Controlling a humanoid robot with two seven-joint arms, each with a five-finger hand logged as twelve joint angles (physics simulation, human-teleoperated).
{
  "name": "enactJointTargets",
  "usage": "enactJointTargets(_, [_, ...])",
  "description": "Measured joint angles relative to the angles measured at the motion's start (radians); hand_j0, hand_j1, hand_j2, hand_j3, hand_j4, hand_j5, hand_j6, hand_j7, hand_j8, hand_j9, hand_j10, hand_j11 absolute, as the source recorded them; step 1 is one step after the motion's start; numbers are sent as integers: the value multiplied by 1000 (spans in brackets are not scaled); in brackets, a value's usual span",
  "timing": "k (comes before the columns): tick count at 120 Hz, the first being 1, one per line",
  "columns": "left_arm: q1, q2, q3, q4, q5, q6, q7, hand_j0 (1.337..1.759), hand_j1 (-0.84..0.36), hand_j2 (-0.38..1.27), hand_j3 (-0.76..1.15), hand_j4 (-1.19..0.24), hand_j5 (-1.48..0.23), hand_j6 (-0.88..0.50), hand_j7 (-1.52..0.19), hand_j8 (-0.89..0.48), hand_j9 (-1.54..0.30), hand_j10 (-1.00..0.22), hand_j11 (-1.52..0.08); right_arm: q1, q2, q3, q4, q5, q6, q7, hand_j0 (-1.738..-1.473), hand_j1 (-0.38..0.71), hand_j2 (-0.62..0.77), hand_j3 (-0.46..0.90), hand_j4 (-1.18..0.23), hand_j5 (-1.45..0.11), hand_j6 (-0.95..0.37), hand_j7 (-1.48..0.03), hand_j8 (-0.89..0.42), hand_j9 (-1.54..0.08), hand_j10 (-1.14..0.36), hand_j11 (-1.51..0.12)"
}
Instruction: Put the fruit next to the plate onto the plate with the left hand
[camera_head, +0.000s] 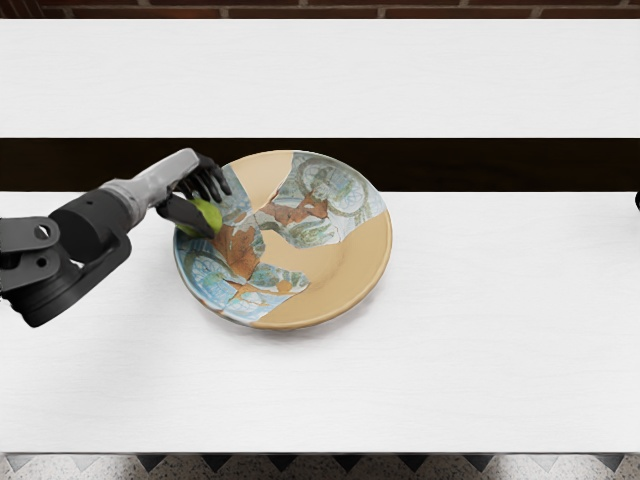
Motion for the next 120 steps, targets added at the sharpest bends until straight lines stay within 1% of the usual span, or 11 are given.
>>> enactJointTargets(43, [0, -43, 0, -2, -6, 0, 0, 1657, -311, 467, 0, -654, -860, -654, -860, -558, -857, -586, -860, 0, 0, 0, 0, 0, 0, 0, -1658, -331, -3, 0, -15, -20, -15, -20, -15, -20, -15, -20])
enactJointTargets(53, [0, -44, 0, -2, -6, 0, -1, 1657, -303, 440, 0, -641, -845, -640, -845, -558, -841, -579, -843, 0, 0, 0, 0, 0, 0, 0, -1658, -331, -3, 0, -15, -20, -15, -20, -15, -20, -15, -20])
enactJointTargets(64, [0, -44, 0, -2, -4, 2, -5, 1658, -249, 322, 0, -563, -740, -563, -740, -511, -738, -524, -739, 0, 0, 0, 0, 0, 0, 0, -1658, -331, -3, 0, -15, -20, -15, -20, -15, -20, -15, -20])
enactJointTargets(75, [-1, -44, 0, -2, -3, 3, -11, 1658, -146, 226, 0, -455, -596, -455, -596, -422, -594, -430, -595, 0, 0, 0, 0, 0, 0, 0, -1658, -331, -3, 0, -15, -20, -15, -20, -15, -20, -15, -20])
enactJointTargets(85, [-6, -43, 0, -2, -2, 3, -13, 1658, -60, 165, 0, -370, -484, -370, -484, -348, -482, -353, -483, 0, 0, 0, 0, 0, 0, 0, -1658, -331, -3, 0, -15, -20, -15, -20, -15, -20, -15, -20])
enactJointTargets(96, [-27, -40, 0, -2, -2, -3, -15, 1658, 4, 120, 0, -307, -401, -308, -401, -294, -400, -297, -400, 0, 0, 0, 0, 0, 0, 0, -1658, -331, -3, 0, -15, -20, -15, -20, -15, -20, -15, -20])
enactJointTargets(110, [-65, -6, -11, -2, -7, -90, -16, 1658, 55, 86, 0, -257, -334, -258, -334, -250, -334, -251, -334, 0, 0, 0, 0, 0, 0, 0, -1658, -331, -3, 0, -15, -20, -15, -20, -15, -20, -15, -20])
enactJointTargets(120, [-66, 58, -54, -2, -89, -202, -16, 1658, 97, 67, 0, -220, -285, -221, -285, -215, -284, -216, -284, 0, 0, 0, 0, 0, 0, 0, -1658, -331, -3, 0, -15, -20, -15, -20, -15, -20, -15, -20])
